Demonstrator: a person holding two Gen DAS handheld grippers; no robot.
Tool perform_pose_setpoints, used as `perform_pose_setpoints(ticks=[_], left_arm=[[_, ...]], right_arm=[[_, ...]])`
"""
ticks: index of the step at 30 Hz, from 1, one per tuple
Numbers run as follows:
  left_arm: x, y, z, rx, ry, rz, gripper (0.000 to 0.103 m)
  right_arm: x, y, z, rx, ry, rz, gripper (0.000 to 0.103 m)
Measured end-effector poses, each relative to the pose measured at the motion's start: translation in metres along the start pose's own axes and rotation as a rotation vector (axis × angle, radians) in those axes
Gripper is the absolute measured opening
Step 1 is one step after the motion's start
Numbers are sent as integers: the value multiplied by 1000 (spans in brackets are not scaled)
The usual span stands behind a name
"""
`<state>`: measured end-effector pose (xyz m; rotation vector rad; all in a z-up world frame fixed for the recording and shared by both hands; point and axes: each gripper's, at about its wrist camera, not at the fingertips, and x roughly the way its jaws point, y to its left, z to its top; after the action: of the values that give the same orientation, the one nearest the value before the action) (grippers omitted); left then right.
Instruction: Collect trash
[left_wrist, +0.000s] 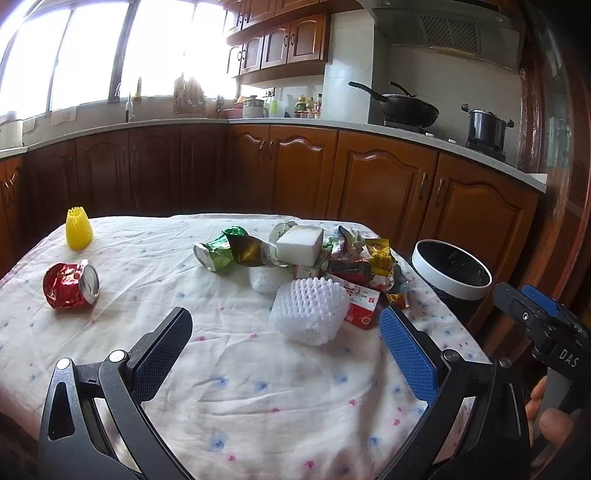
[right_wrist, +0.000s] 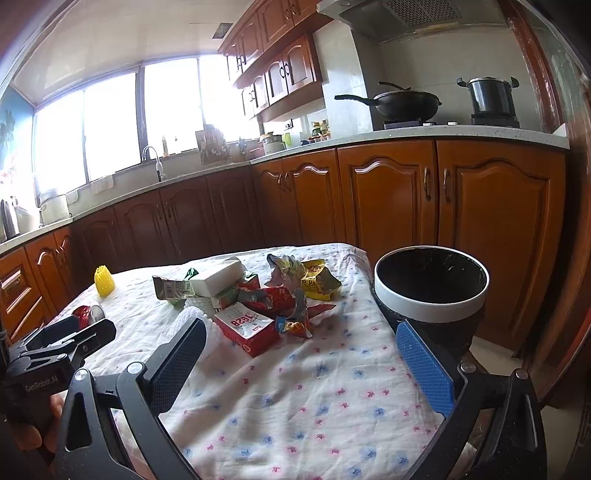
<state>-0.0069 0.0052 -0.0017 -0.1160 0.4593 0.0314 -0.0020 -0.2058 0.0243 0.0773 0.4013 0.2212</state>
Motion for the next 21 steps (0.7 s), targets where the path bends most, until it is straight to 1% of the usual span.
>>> perform_pose_setpoints(ticks=[21], left_arm=[[8, 2, -2, -3, 14, 7, 103]], right_arm=[[6, 0, -4, 15, 18, 26, 103]])
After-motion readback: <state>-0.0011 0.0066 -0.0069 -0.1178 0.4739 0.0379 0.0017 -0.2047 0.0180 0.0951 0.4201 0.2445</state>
